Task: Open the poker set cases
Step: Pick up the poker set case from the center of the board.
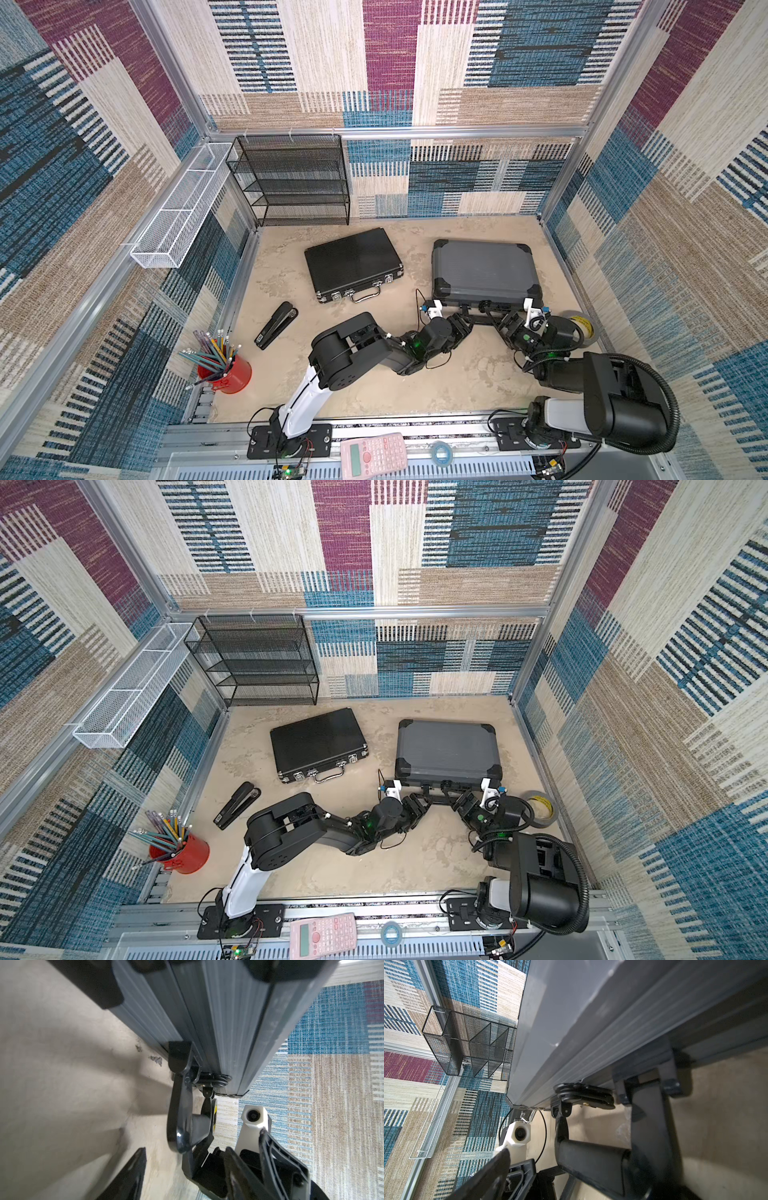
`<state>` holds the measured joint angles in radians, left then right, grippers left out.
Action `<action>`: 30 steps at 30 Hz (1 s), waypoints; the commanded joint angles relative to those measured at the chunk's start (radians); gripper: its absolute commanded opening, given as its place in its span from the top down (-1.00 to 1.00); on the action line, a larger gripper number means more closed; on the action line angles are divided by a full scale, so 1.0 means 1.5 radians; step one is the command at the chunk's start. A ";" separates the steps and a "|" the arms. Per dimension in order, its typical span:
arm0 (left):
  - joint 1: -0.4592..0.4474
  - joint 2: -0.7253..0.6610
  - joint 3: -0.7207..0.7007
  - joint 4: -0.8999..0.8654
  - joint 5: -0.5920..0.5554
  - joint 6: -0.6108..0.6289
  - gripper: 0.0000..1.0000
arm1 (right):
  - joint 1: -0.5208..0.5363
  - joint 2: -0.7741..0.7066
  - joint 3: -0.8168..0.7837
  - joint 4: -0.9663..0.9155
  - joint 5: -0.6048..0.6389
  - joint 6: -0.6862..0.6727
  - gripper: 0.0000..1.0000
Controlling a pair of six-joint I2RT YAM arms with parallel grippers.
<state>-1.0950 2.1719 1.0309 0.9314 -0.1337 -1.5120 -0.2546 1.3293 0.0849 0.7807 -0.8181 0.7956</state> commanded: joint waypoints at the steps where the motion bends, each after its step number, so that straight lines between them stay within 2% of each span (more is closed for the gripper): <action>1: -0.008 0.003 0.006 0.040 -0.056 0.005 -0.24 | 0.001 -0.001 -0.003 0.028 -0.003 -0.005 -0.92; 8: -0.018 0.024 0.018 0.051 -0.105 -0.014 -0.17 | 0.001 -0.003 -0.003 0.028 -0.005 -0.008 -0.93; 14: -0.030 0.022 0.032 0.021 -0.125 0.000 -0.11 | 0.001 -0.001 -0.005 0.026 -0.004 -0.015 -0.93; 22: -0.037 0.054 0.072 0.008 -0.129 -0.012 -0.02 | 0.001 0.002 -0.006 0.032 -0.009 -0.016 -0.94; 30: -0.037 0.059 0.075 0.002 -0.145 -0.018 -0.01 | 0.001 0.011 -0.004 0.037 -0.011 -0.017 -0.94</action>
<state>-1.1503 2.2520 1.1316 0.9440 -0.3359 -1.5169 -0.2546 1.3392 0.0776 0.7879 -0.8192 0.7803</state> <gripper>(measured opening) 0.502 0.969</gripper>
